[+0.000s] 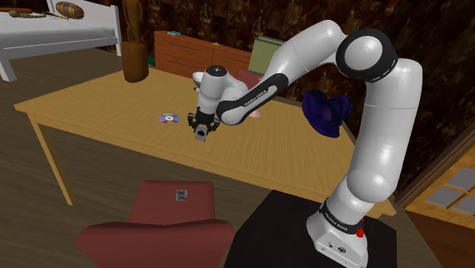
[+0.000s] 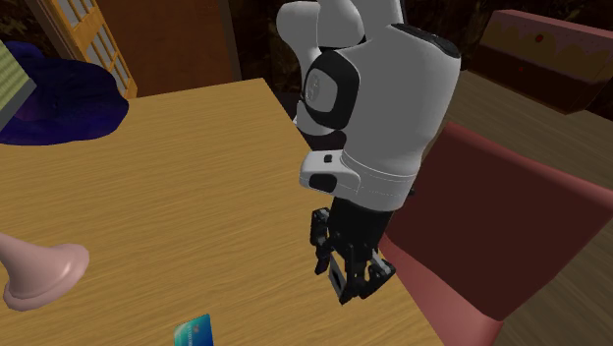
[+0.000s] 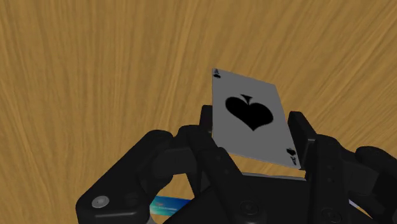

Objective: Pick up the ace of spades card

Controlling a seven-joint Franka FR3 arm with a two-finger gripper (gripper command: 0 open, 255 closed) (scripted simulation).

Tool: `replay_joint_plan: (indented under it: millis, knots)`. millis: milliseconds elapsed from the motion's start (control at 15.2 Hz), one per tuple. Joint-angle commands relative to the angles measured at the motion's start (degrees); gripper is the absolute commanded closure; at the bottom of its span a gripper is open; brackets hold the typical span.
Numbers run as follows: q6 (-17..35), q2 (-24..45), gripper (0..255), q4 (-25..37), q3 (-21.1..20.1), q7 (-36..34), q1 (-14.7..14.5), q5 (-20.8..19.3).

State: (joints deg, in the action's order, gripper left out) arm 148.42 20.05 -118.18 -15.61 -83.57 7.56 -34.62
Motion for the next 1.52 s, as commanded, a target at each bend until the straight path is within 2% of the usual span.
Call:
replay_joint_plan:
  millis: [0, 396, 1452]
  knots:
    - [0.0, 0.1, 255, 0.0, 0.0, 0.0, 0.0, 0.0]
    - [-0.1, 0.1, 255, 0.0, 0.0, -0.1, -0.1, 0.0]
    - [-8.2, -7.5, 255, 1.9, -3.3, 7.4, 2.1, 8.2]
